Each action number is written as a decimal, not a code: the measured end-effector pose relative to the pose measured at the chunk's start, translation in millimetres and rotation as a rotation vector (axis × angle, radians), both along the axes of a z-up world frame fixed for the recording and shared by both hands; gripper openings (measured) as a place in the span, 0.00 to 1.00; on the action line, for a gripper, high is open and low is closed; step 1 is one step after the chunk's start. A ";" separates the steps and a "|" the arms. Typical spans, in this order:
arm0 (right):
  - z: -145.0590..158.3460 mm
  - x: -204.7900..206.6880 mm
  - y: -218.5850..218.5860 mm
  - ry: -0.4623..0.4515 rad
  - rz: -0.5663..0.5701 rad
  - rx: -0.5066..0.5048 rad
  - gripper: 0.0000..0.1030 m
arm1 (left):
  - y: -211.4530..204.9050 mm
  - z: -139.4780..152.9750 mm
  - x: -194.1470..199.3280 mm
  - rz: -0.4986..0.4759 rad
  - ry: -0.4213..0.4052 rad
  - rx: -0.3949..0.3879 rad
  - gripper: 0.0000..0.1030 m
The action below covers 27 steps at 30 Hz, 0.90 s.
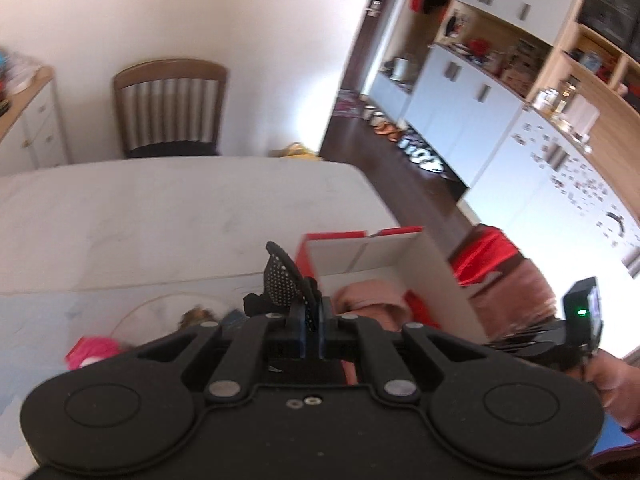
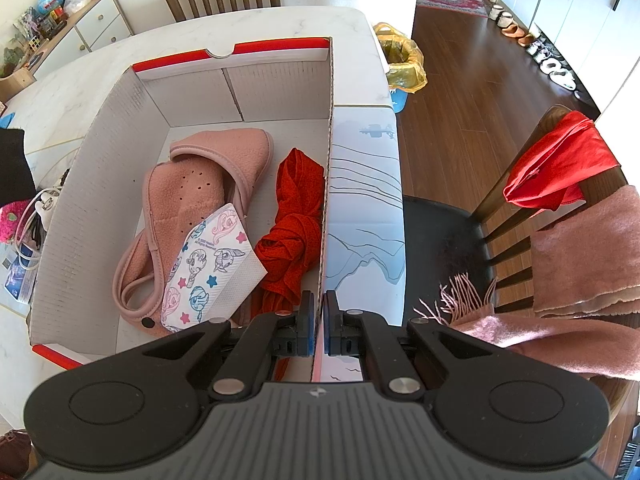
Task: Organize objects
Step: 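Grasp the black cloth with the left tool and lift it, then lower the black cloth into the box onto the mask and open the left tool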
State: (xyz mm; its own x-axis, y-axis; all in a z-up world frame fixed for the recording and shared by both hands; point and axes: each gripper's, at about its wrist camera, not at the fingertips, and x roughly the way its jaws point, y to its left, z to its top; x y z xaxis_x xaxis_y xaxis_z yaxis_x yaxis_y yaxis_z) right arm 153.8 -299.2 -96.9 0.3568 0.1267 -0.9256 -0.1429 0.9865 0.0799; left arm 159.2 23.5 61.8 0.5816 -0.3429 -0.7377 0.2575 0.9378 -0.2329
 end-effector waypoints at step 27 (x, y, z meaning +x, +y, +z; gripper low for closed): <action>-0.2 1.5 1.2 -0.001 0.001 0.004 0.03 | -186.1 -88.1 15.3 -0.450 0.152 0.061 0.04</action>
State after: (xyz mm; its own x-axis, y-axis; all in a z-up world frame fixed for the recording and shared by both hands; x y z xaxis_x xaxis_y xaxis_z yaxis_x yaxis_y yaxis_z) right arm 155.4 -298.0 -97.1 0.3572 0.1308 -0.9248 -0.1439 0.9860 0.0839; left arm 174.5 -162.6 -26.3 0.2697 -0.4893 -0.8294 0.6084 0.7542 -0.2471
